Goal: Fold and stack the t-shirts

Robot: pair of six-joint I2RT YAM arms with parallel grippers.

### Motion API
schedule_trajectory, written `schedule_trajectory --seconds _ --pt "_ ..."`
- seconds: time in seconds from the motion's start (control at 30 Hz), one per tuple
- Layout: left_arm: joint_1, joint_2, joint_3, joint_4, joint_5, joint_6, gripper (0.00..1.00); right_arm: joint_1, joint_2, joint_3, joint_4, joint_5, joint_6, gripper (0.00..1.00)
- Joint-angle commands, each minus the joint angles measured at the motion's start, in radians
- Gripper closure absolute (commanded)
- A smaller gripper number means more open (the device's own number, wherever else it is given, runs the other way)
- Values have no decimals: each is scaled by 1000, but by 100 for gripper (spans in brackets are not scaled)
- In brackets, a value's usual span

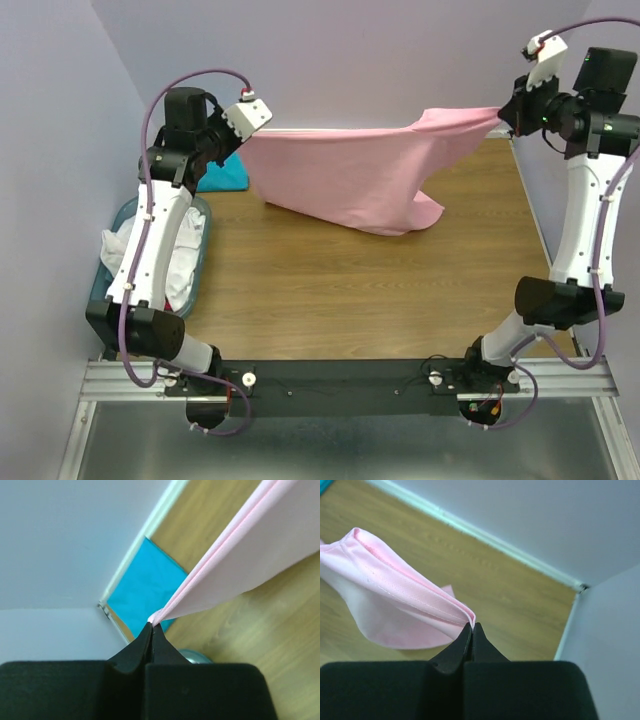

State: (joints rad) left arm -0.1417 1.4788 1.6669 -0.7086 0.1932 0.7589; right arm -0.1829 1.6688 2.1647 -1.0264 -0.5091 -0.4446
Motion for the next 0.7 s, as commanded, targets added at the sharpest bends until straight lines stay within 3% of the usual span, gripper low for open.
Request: schedule_trajectory --seconds 0.0,0.17,0.3,0.43,0.67 --pt "-9 -53 105 -35 96 -98 100 -15 -41 124 48 44 21 99" --pt "-81 -207 110 -81 156 -113 100 -15 -216 87 164 127 63 99" --pt "-85 -360 123 -101 258 -136 100 -15 -445 11 369 243 93 99" --pt "-87 -518 143 -106 317 -171 100 -15 -564 14 459 326 81 99" --pt "-87 -517 272 -218 302 -185 100 -15 -583 70 506 350 4 99"
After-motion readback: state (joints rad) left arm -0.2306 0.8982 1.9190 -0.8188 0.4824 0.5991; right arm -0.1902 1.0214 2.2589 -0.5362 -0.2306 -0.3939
